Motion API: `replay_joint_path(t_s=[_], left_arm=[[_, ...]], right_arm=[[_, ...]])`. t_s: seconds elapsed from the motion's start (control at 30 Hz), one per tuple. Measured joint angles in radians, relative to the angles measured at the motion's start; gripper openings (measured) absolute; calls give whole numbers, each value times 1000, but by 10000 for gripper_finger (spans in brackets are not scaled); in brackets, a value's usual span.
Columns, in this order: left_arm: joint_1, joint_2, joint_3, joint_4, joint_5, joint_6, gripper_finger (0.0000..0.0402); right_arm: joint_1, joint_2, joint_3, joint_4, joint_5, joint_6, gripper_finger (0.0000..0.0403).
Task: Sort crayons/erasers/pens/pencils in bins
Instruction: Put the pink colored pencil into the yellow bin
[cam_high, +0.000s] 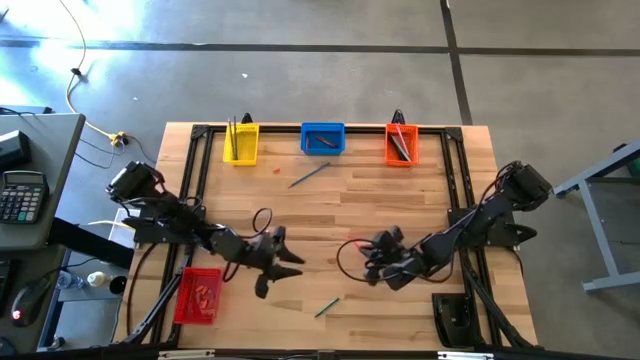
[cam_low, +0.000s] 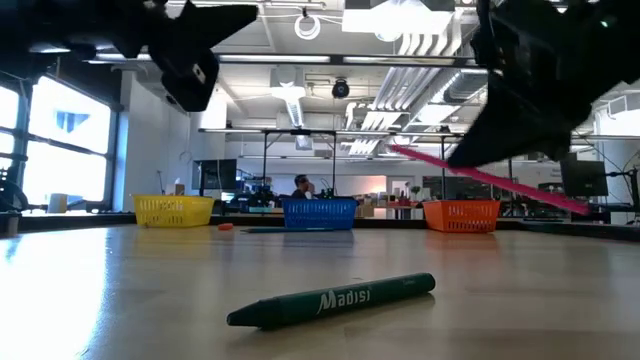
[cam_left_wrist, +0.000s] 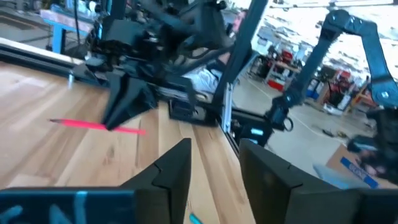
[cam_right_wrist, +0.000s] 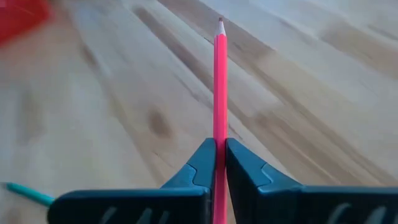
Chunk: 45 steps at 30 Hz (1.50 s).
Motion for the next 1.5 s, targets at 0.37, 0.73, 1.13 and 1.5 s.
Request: replay_joint_path(t_s=[0.37,0.73,1.13,1.5], left_arm=[[16,0,55,4,4,16,163],[29,0,159,12,-4,111,170],[40,1,289,-11,-35,261,170],[83,38,359,-57,65,274,170]], right_arm=[[-3,0,0,577,103,-538,12],[-3,0,0,969,-16,-936,12],[-3,0,0,1085,-144,-1059,12],[-3,0,0,1119,-165,-1102,12]])
